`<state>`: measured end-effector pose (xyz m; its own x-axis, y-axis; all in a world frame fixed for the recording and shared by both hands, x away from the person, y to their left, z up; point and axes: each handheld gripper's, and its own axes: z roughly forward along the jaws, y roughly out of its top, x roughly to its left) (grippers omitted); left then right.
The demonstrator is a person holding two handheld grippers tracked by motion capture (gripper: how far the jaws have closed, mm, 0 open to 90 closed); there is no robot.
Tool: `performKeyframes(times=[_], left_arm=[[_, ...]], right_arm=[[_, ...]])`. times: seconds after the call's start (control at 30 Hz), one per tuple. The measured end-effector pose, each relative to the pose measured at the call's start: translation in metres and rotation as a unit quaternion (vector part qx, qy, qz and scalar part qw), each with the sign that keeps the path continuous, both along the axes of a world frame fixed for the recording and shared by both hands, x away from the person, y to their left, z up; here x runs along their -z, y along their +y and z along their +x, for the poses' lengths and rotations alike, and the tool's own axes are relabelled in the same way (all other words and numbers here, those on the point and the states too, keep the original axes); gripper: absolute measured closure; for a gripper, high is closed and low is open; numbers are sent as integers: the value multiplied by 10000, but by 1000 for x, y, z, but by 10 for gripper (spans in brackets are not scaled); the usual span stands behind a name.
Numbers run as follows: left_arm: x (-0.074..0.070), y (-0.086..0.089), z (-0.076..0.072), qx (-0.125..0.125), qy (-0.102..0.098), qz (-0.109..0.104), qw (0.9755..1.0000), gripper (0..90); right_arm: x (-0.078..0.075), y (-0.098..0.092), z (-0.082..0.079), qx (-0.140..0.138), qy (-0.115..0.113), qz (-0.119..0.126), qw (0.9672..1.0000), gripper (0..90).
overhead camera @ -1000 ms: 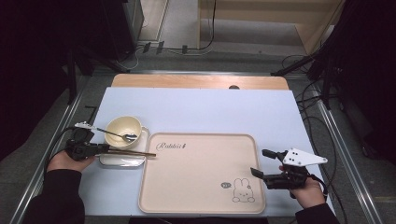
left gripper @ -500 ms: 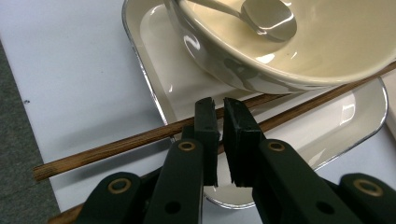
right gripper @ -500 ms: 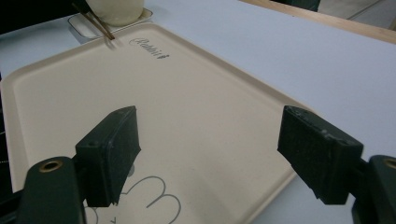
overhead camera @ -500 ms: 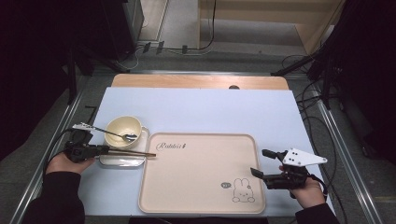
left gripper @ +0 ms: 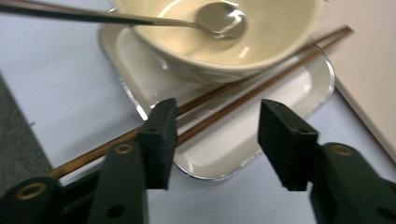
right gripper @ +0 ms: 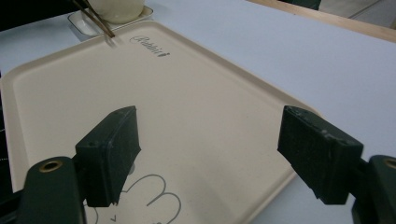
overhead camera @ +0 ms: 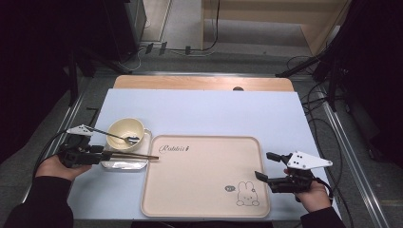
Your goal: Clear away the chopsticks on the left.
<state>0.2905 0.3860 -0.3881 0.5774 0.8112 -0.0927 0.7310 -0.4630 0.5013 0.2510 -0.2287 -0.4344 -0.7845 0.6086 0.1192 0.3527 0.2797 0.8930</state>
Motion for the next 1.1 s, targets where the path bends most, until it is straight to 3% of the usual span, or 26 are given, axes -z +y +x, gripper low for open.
performKeyframes(times=[0.07, 0.17, 0.23, 0.27, 0.37, 0.5, 0.6, 0.97, 1.1], left_arm=[[-1, -1, -1, 122, 6, 81, 9999, 395], [-3, -1, -1, 179, 109, 33, 9998, 336], [-2, 2, -1, 463, 143, -107, 9988, 284], [-2, 2, -2, 526, 87, 4, 9986, 277], [0, 2, 1, 716, 124, 39, 9973, 332], [3, -1, 7, 1028, 98, 347, 9940, 499], [7, -3, 13, 1032, 116, 388, 9938, 581], [20, -6, 21, 1144, 146, 509, 9920, 616], [23, -8, 21, 1243, 178, 635, 9901, 621]], right_arm=[[0, 0, 0, -1, -1, -17, 10000, 207], [0, 0, 0, -3, -8, -28, 10000, 207], [0, 0, 0, -2, -11, -31, 10000, 207], [0, 0, 0, 2, -2, -30, 10000, 207], [0, 1, -1, -4, 9, -30, 10000, 207], [0, 1, -1, -15, 0, -45, 10000, 207], [0, 1, -1, -9, 6, -43, 10000, 207], [0, 0, -1, -43, -7, -40, 10000, 207], [0, 0, -2, -46, -10, -46, 10000, 207]])
